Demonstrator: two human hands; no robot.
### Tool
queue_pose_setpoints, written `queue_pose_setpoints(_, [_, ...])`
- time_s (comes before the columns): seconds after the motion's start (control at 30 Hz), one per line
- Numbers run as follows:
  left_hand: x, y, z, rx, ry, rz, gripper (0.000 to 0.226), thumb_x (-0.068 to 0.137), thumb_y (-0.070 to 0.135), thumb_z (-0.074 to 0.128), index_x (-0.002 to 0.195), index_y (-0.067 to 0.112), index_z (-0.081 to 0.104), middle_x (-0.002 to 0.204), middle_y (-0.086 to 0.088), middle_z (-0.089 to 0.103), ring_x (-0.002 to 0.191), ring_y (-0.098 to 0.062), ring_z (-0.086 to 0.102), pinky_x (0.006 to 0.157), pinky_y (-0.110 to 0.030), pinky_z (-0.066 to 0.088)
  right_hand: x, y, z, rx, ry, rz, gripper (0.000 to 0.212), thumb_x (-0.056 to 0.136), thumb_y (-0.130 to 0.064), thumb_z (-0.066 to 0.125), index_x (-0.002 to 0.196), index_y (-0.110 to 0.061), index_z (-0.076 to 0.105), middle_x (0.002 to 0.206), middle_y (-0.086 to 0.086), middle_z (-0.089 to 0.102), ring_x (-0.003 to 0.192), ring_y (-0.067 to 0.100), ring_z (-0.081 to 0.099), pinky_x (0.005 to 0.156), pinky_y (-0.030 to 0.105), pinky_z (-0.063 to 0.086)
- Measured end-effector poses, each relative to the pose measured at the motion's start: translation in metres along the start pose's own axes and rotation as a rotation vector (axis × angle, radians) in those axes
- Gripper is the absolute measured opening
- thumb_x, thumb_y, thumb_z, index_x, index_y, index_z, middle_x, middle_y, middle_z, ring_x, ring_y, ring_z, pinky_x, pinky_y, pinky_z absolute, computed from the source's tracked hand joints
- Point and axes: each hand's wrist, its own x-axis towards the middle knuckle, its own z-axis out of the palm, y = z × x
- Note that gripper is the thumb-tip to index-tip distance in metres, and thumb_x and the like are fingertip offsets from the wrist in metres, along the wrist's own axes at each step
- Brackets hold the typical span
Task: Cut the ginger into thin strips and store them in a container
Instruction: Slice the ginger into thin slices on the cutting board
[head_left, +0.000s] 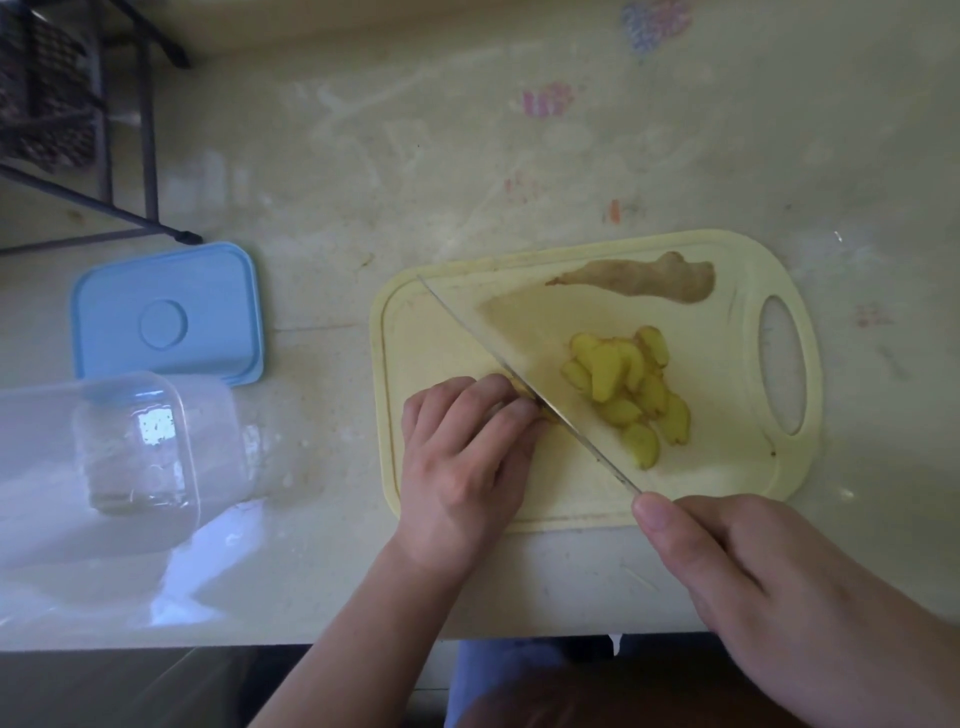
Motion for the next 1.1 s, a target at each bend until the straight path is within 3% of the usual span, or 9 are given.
queue_pose_setpoints(0.27, [0.001,0.001,-0.001,-0.007,-0.008,-0.003,0.015,0.098,0.015,0.068,0.089,0.007,0.079,0.105,-0.004,0.073,0.094,-0.030,0.067,0.079,-0.046,0.049,0.016,0.001,0.001,0.038,-0.043,0.028,0.075,0.070,-0.093,0.016,0.069,-0.026,0.050,0.048,-0.004,0.041,0.046,0.008,0.042,0.054,0.025,0.038])
queue_pose_setpoints(0.37, [0.002,0.002,-0.001,-0.024,-0.009,-0.007,0.018,0.099,0.017,0.066,0.090,0.007,0.078,0.107,-0.004,0.073,0.095,-0.030,0.067,0.080,-0.047,0.049,0.030,-0.003,0.007,0.016,-0.003,-0.010,0.077,0.084,-0.086,0.017,0.058,-0.016,0.036,0.045,-0.006,0.037,0.046,0.011,0.038,0.056,0.027,0.037])
queue_pose_setpoints(0.47, [0.001,0.002,-0.001,-0.010,-0.017,-0.020,0.010,0.094,0.013,0.071,0.090,0.006,0.078,0.104,-0.006,0.072,0.093,-0.031,0.067,0.080,-0.047,0.049,0.035,-0.003,0.010,0.028,0.031,-0.042,0.079,0.082,-0.090,0.017,0.059,-0.018,0.041,0.044,-0.005,0.039,0.045,0.011,0.040,0.057,0.029,0.038])
queue_pose_setpoints(0.6, [0.002,0.004,-0.002,-0.018,-0.013,-0.029,0.003,0.088,0.008,0.075,0.087,0.005,0.076,0.096,-0.007,0.070,0.089,-0.031,0.066,0.078,-0.046,0.048,0.029,0.001,0.003,0.075,0.065,-0.033,0.084,0.063,-0.104,0.012,0.062,-0.032,0.053,0.042,-0.005,0.042,0.040,0.009,0.042,0.049,0.025,0.036])
queue_pose_setpoints(0.73, [0.003,0.006,0.001,-0.015,-0.006,-0.032,0.002,0.087,0.007,0.076,0.087,0.004,0.077,0.095,-0.008,0.070,0.087,-0.031,0.066,0.077,-0.046,0.048,0.016,0.003,-0.006,0.070,0.018,-0.029,0.076,0.072,-0.093,0.020,0.065,-0.023,0.048,0.045,-0.003,0.035,0.040,0.009,0.035,0.048,0.024,0.032])
queue_pose_setpoints(1.1, [0.005,0.008,0.001,-0.008,-0.003,-0.018,0.009,0.091,0.007,0.070,0.088,0.004,0.078,0.099,-0.007,0.072,0.089,-0.033,0.066,0.076,-0.046,0.049,0.006,0.000,-0.004,-0.011,0.002,-0.032,0.069,0.068,-0.093,0.015,0.070,-0.034,0.051,0.049,-0.005,0.045,0.048,0.009,0.046,0.051,0.023,0.035])
